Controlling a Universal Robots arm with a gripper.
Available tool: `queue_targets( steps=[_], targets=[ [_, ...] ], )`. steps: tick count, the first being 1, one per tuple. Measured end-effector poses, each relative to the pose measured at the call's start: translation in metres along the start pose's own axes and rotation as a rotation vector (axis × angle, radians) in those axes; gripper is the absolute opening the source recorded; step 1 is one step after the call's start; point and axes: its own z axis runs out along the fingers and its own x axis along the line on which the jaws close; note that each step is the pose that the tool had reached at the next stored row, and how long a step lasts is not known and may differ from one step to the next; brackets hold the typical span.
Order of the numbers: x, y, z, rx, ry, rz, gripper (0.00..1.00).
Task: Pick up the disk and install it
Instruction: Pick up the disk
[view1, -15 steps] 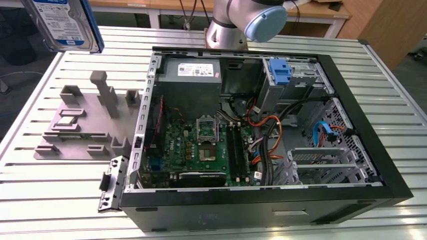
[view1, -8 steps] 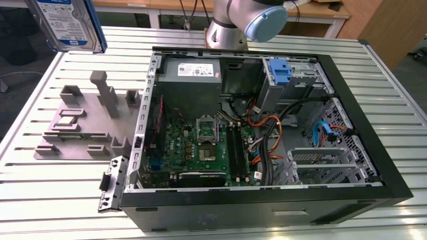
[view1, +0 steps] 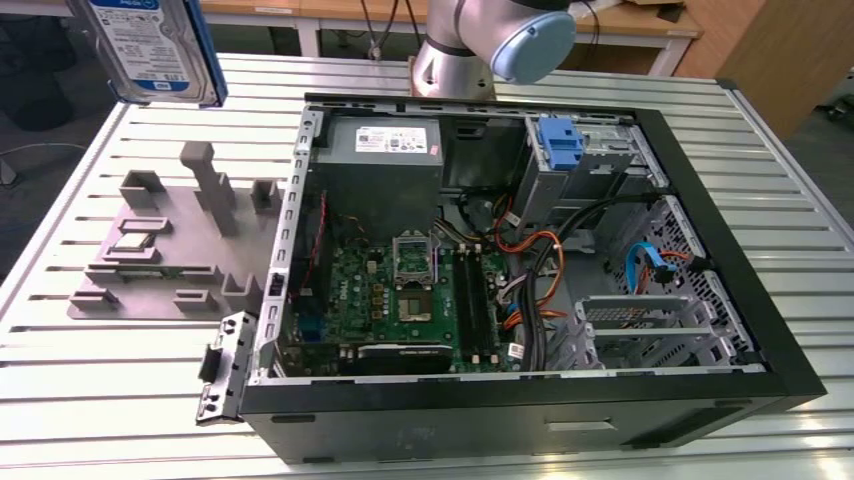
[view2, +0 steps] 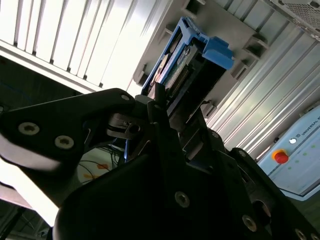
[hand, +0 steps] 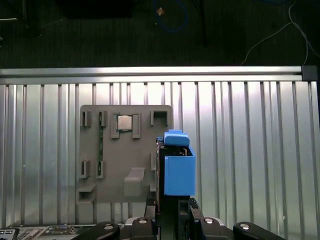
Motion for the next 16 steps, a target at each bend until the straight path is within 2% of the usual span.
queue_targets(
  steps=[11,16],
  targets=[
    [-0.0012,-0.0329,-0.0016,-0.0001,0.0000,0.000,0.35],
    [-0.0019,-0.0518,-0.0024,0.0000,0.0000,0.000,0.35]
  ],
)
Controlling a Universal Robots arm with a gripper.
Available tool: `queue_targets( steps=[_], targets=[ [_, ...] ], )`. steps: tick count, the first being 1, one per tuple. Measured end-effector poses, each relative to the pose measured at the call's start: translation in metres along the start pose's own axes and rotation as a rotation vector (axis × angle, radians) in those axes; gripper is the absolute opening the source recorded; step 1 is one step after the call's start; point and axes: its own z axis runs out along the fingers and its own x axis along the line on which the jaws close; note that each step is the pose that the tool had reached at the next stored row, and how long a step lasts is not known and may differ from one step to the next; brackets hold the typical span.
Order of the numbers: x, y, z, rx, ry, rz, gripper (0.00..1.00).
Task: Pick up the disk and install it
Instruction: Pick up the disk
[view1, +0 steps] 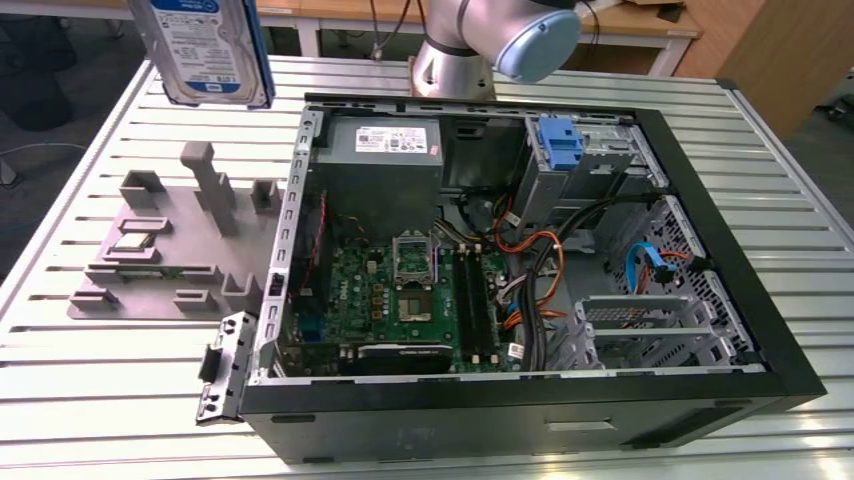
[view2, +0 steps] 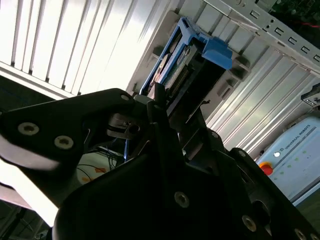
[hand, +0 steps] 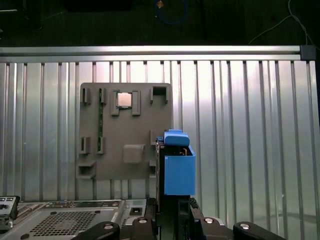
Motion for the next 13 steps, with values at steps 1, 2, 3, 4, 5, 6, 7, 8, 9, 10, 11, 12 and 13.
queue_targets(
  steps=[1,2,3,4,5,6,7,8,9,10,11,12,13],
  targets=[
    [-0.0001,-0.0038,-0.0002,-0.0001,0.0000,0.000,0.35],
    [-0.0003,-0.0076,-0.0004,-0.0001,0.0000,0.000,0.35],
    [-0.0004,-0.0114,-0.0005,0.0000,-0.0001,0.000,0.35],
    [-0.0006,-0.0153,-0.0007,-0.0001,0.0000,0.000,0.35],
    [-0.0007,-0.0194,-0.0009,0.0000,0.0000,0.000,0.35],
    [-0.0009,-0.0229,-0.0010,0.0000,0.0000,0.000,0.35],
    [-0.0010,-0.0266,-0.0012,0.0000,0.0000,0.000,0.35],
    [-0.0011,-0.0303,-0.0014,0.0000,0.0000,0.000,0.35],
    [-0.0013,-0.0339,-0.0016,-0.0002,0.0000,0.000,0.35],
    [-0.0013,-0.0366,-0.0017,-0.0003,0.0001,0.000,0.35],
    [-0.0014,-0.0378,-0.0018,-0.0004,0.0001,0.000,0.35],
    [-0.0014,-0.0385,-0.0019,-0.0006,0.0002,0.000,0.35],
    [-0.0014,-0.0388,-0.0022,-0.0006,0.0001,0.000,0.35]
  ],
)
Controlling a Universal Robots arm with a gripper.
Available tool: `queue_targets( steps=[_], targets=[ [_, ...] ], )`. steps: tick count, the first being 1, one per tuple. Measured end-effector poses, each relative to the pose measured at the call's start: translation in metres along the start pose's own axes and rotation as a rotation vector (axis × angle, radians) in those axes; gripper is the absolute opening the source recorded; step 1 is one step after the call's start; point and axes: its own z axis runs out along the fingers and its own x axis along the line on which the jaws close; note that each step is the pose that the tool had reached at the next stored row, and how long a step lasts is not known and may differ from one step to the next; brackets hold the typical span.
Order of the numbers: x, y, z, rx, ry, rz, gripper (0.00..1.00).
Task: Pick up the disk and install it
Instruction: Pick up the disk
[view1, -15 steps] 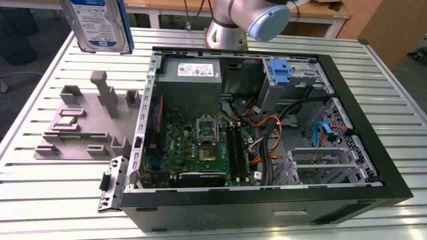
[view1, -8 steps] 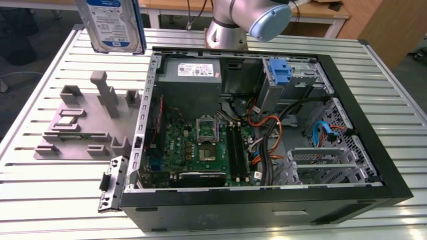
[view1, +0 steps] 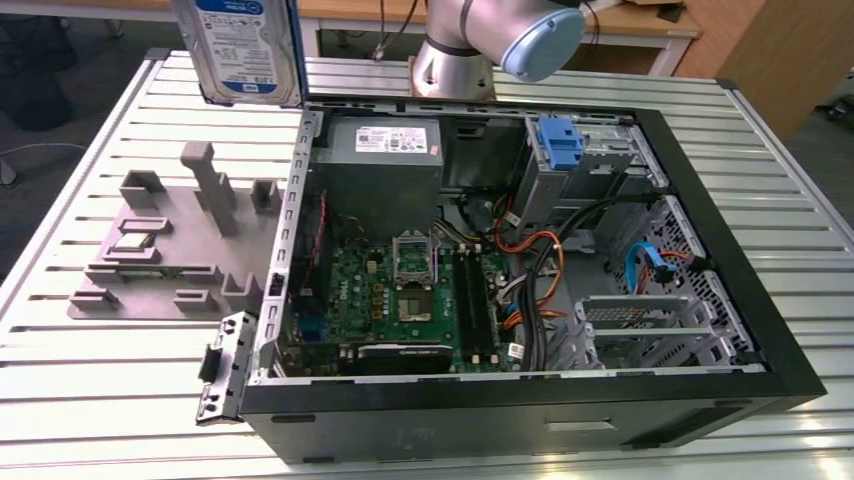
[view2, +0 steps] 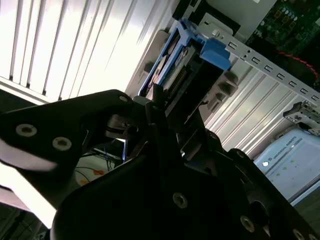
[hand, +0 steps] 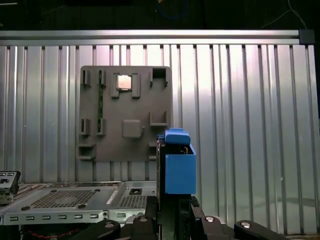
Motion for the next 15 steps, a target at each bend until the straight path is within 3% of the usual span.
queue_targets(
  steps=[8,10,12,15],
  targets=[
    [-0.0008,0.0002,-0.0172,-0.0006,-0.0004,0.000,0.35],
    [-0.0008,-0.0005,-0.0185,-0.0011,-0.0006,0.000,0.35],
    [-0.0009,-0.0033,-0.0186,-0.0014,-0.0005,0.000,0.35],
    [-0.0013,-0.0133,-0.0191,-0.0023,-0.0005,0.000,0.35]
  ],
)
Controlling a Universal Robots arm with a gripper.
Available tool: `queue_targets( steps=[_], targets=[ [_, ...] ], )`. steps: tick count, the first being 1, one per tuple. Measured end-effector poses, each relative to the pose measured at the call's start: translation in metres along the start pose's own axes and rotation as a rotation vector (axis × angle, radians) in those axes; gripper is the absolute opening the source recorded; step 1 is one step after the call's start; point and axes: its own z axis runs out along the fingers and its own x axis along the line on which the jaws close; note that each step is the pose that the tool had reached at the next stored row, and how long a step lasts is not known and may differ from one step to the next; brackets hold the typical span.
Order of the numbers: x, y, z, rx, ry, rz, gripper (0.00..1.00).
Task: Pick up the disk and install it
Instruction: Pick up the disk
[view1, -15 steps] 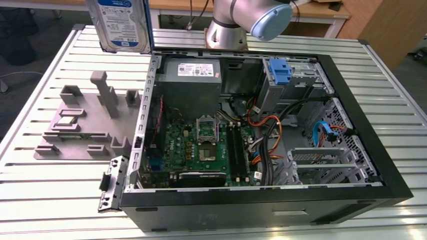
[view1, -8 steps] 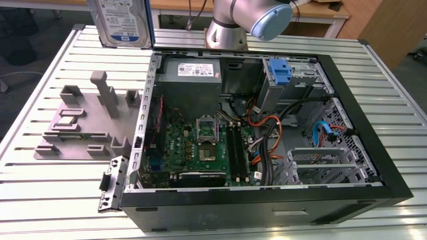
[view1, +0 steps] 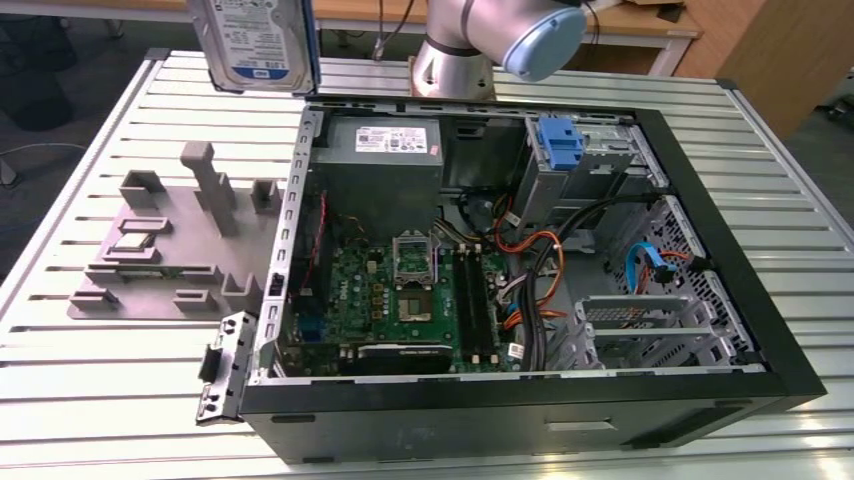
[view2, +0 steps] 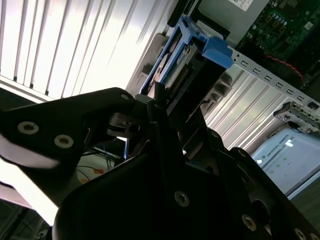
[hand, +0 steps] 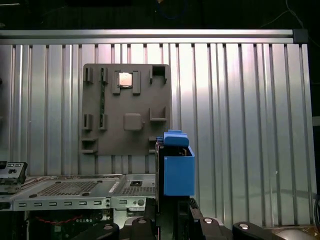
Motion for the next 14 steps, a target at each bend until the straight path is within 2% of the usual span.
queue_targets(
  steps=[14],
  targets=[
    [-0.0022,-0.0603,-0.0029,-0.0057,0.0002,0.000,0.35]
  ],
)
